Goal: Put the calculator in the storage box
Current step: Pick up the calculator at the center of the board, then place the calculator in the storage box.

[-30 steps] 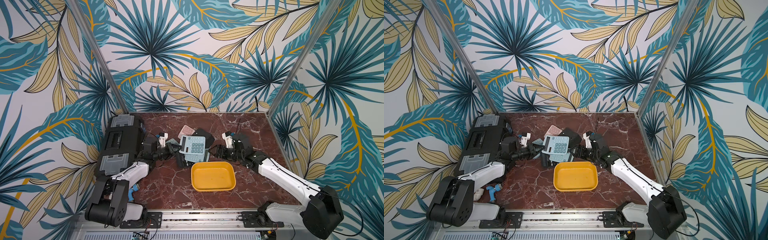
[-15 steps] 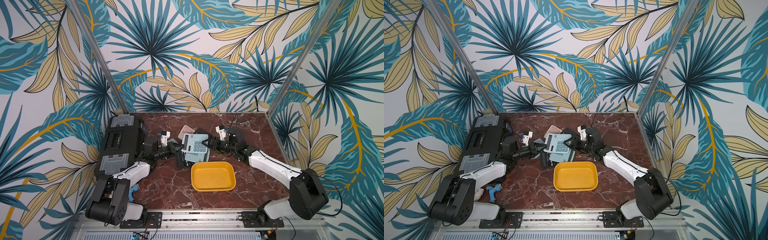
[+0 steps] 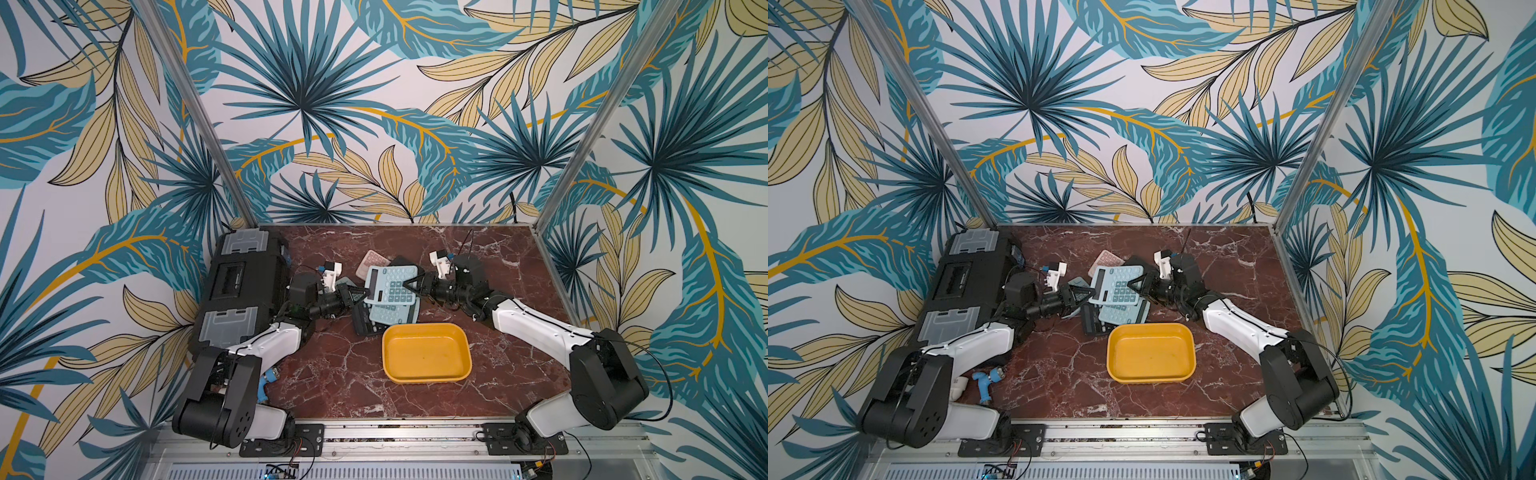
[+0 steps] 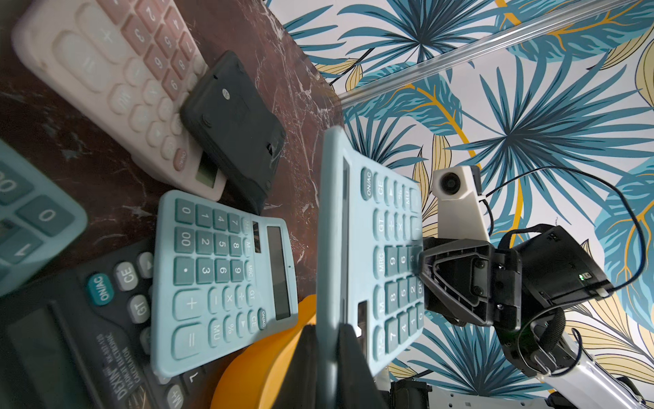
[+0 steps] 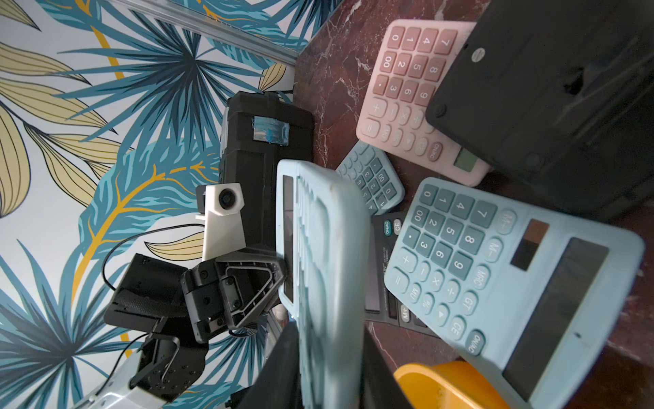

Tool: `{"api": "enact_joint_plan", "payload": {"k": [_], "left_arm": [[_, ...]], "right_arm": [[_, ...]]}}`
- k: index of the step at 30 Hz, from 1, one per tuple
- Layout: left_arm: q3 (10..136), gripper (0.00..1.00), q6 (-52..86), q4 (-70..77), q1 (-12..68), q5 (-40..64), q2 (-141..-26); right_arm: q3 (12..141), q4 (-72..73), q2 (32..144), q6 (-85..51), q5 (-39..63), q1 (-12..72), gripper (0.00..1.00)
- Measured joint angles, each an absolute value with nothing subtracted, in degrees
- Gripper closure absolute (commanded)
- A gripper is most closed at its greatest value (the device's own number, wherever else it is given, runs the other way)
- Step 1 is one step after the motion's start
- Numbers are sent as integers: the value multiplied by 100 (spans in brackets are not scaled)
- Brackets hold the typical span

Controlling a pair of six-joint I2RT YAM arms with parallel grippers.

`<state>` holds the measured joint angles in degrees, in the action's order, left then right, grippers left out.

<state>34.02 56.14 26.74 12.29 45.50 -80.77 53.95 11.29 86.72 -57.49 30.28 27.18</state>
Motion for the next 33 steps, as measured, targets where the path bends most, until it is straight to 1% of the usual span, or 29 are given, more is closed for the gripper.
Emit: {"api": "enact_joint_plan", "payload": {"k": [2, 5, 8, 10, 12, 14, 15, 18, 19, 26, 33], "left_arm": [[3402, 89, 5616, 2705, 1234, 4552, -8117], [3402, 78, 5592, 2709, 1238, 4552, -8158], [3402, 61, 5505, 2663, 1295, 4552, -8189], [3406, 47, 5430, 2591, 1313, 4545, -8195], [3411, 36, 5336, 2510, 1323, 4528, -8195], [3428, 26, 5216, 2386, 1332, 4519, -8193], [3448, 19, 5142, 2287, 1343, 4495, -8182], [3529, 2, 4829, 1868, 1365, 4316, -8075], [3566, 0, 4720, 1691, 1374, 4217, -8012], [3682, 0, 4254, 753, 1361, 3468, -7719], [3682, 0, 4147, 355, 1356, 3295, -7671]], "right_arm": [[5384, 1131, 8672, -5784, 3030, 2705, 87], [5352, 1179, 8670, -5795, 3057, 2700, 92], [5299, 1177, 8606, -5791, 3081, 2703, 95], [5260, 1127, 8495, -5774, 3094, 2703, 96], [5214, 998, 8315, -5734, 3089, 2700, 96], [5168, 740, 8068, -5636, 3050, 2698, 96], [5142, 574, 7924, -5570, 3022, 2696, 96], [5103, -14, 7511, -5330, 2976, 2670, 97], [5063, -185, 7363, -5245, 2974, 2663, 96], [4646, -1269, 6514, -4788, 3186, 2655, 97], [4141, -1850, 6305, -4541, 3385, 2655, 97]]}}
